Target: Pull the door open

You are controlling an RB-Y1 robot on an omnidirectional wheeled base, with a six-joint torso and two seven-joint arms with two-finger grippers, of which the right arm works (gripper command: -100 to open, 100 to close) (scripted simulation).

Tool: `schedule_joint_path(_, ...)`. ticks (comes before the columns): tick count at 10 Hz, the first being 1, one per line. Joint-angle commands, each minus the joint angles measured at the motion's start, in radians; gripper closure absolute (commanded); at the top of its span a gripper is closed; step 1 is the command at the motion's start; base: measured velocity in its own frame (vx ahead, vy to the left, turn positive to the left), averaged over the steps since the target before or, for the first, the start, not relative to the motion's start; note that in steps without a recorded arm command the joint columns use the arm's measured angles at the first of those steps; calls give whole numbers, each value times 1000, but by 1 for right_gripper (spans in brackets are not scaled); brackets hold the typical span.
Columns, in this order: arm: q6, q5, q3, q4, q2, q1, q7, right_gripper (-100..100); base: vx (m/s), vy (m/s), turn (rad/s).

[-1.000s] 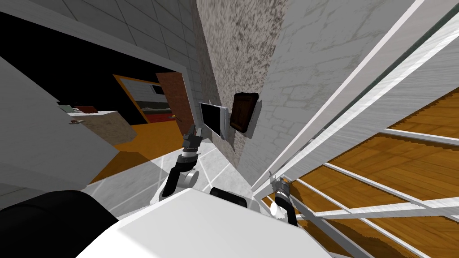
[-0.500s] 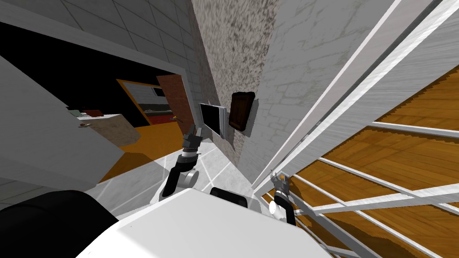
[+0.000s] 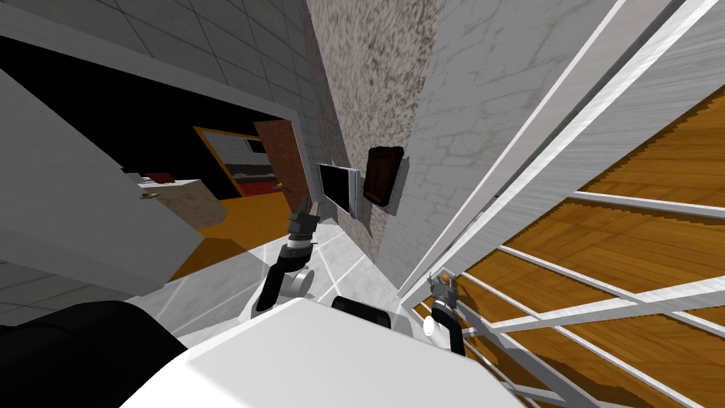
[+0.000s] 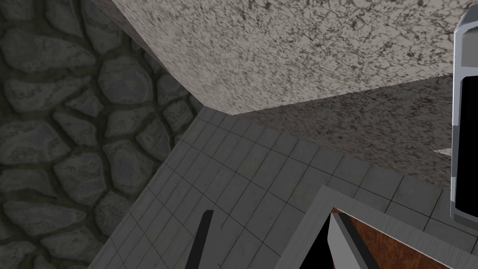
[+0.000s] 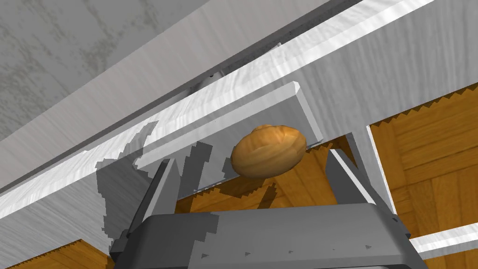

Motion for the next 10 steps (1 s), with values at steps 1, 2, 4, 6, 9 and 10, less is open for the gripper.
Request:
schedule_joint_path(1,-8,-13,5,4,3,-5,-50,-100,-41,-3,28)
schedule_joint_path(2,-16,-24,9,9,5,-9,-77,-100,-61,-8,54)
schedule_joint_path(4,-24,-36,14,14,7,-14,-128,-100,-53,-6,34)
schedule_joint_path(6,-32,-48,19,19,9,-19,-175,-100,-40,-7,25)
schedule_joint_path(9,-50,-73,30,30,13,-29,-252,-100,-59,-3,42)
schedule_joint_path(10,-50,-73,30,30,13,-29,-259,-100,-40,-4,22)
